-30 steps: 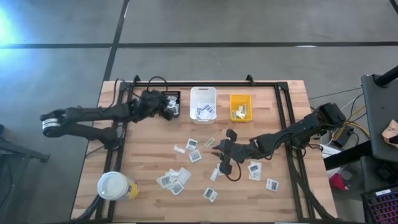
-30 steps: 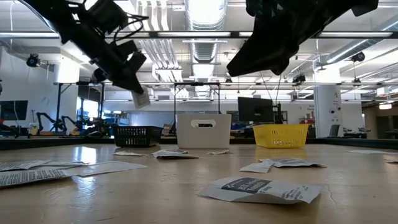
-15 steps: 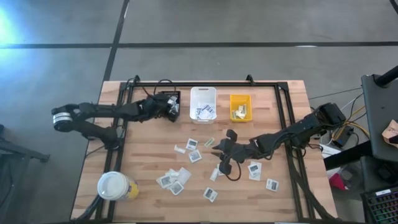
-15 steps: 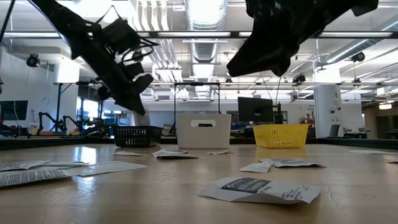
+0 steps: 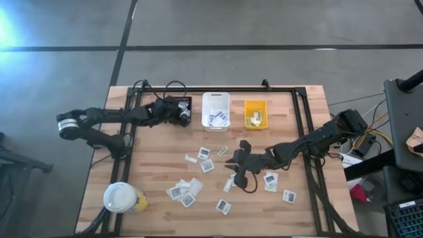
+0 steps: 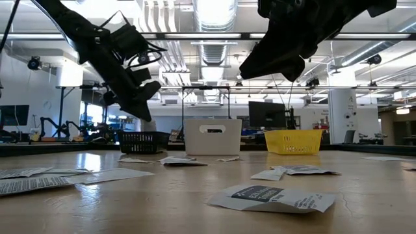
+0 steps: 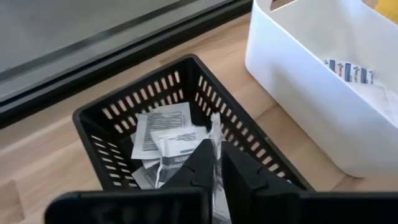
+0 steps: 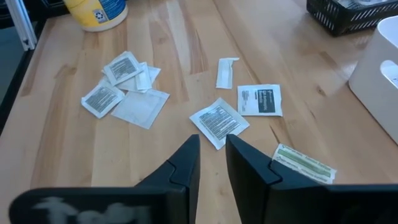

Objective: Pick & Place First Aid Supplies
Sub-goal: Put the towelette pack into the black basket

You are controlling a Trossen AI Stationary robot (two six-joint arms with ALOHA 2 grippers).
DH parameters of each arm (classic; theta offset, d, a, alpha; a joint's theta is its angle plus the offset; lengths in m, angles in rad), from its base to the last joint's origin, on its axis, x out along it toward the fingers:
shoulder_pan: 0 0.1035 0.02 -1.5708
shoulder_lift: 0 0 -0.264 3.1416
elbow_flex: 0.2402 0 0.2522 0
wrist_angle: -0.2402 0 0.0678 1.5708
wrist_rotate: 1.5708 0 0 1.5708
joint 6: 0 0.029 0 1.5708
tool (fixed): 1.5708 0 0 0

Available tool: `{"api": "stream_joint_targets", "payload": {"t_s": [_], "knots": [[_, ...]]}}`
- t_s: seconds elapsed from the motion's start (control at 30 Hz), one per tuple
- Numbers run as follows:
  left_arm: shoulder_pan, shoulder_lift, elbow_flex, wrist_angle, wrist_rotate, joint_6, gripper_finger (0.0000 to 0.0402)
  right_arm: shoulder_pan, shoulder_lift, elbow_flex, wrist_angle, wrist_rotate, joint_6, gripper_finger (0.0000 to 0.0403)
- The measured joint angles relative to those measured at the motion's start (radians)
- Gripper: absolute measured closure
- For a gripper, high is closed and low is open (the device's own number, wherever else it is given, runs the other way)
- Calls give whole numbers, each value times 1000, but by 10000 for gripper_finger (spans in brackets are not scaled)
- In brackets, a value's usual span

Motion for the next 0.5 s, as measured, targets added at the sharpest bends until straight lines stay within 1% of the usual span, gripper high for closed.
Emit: {"api": "stream_joint_targets", "payload": {"t_s": [0.2, 0.5], "knots": [[11, 0, 0, 0, -3, 21, 341, 0, 0, 0, 0, 0, -1, 334], [38, -3, 3, -1, -12, 20, 277, 0, 0, 0, 0, 0, -1, 321]]}}
